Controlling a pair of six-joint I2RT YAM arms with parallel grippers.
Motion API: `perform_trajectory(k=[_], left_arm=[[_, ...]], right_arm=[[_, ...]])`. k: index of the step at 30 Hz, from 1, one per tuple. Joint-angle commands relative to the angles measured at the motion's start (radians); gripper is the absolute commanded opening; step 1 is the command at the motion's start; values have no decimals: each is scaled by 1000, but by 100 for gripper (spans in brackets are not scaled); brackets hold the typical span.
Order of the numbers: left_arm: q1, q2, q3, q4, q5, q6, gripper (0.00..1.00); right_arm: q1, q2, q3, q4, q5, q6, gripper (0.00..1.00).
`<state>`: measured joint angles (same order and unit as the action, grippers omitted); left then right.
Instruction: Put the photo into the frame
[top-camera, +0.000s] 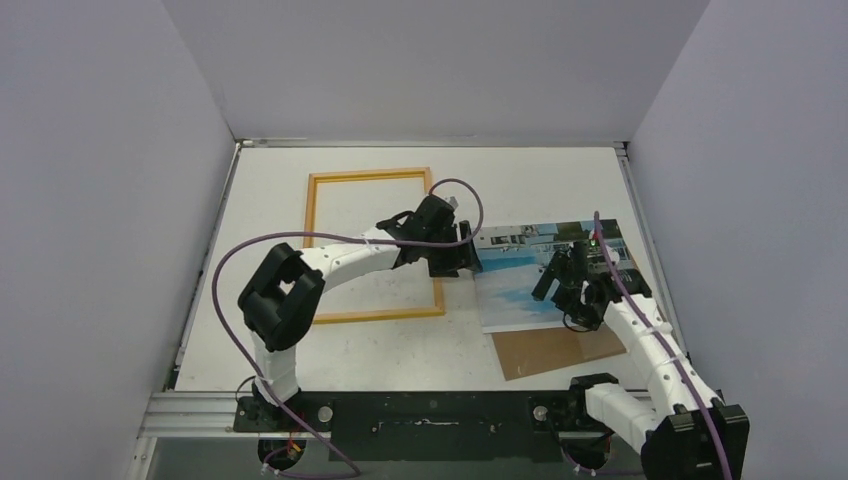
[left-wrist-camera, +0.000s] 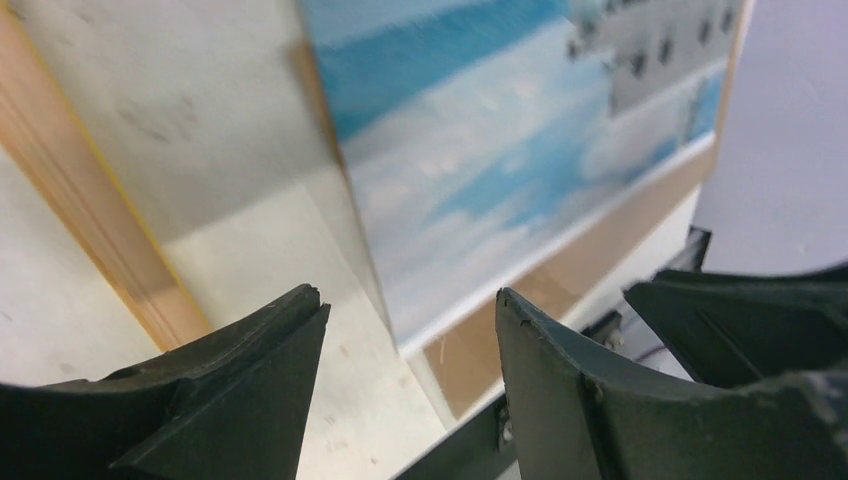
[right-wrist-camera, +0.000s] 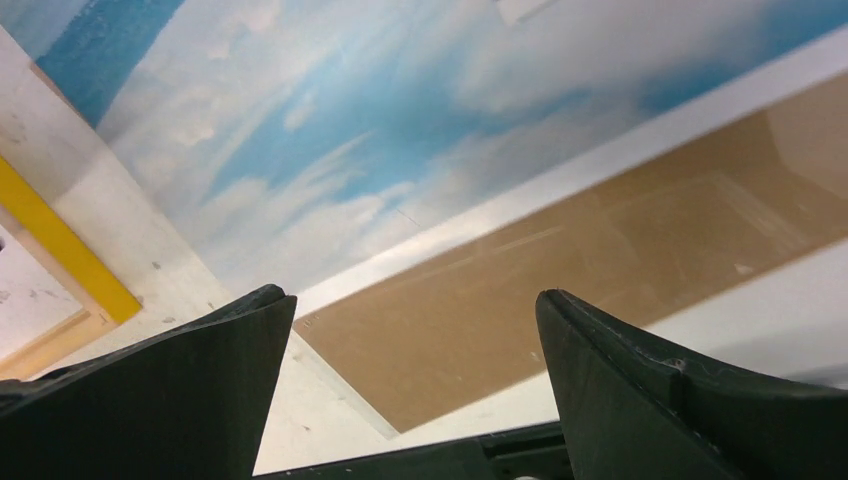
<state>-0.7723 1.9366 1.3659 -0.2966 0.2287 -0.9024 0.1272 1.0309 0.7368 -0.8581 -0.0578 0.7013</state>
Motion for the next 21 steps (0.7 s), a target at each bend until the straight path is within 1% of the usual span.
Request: perform_trajectory(k=[1, 5, 11, 13, 17, 21], left_arm=[[-76, -167, -51, -3, -46, -19, 61], [-162, -248, -146, -14, -136, -89, 61], [-255, -330, -320, -4, -239, -218, 62], [-282, -343, -365, 17, -259, -248, 62], [-327, -348, -446, 128, -266, -282, 63], [-378, -304, -461, 166, -282, -297, 63]], right_arm=[[74, -78, -11, -150, 151, 64, 96], [164, -48, -45, -171, 190, 147, 93], [296, -8, -106, -127, 211, 220, 94], [319, 5, -126, -89, 200, 219, 96], [338, 46, -167, -19, 162, 204, 98], [357, 92, -207, 68, 81, 194, 98]])
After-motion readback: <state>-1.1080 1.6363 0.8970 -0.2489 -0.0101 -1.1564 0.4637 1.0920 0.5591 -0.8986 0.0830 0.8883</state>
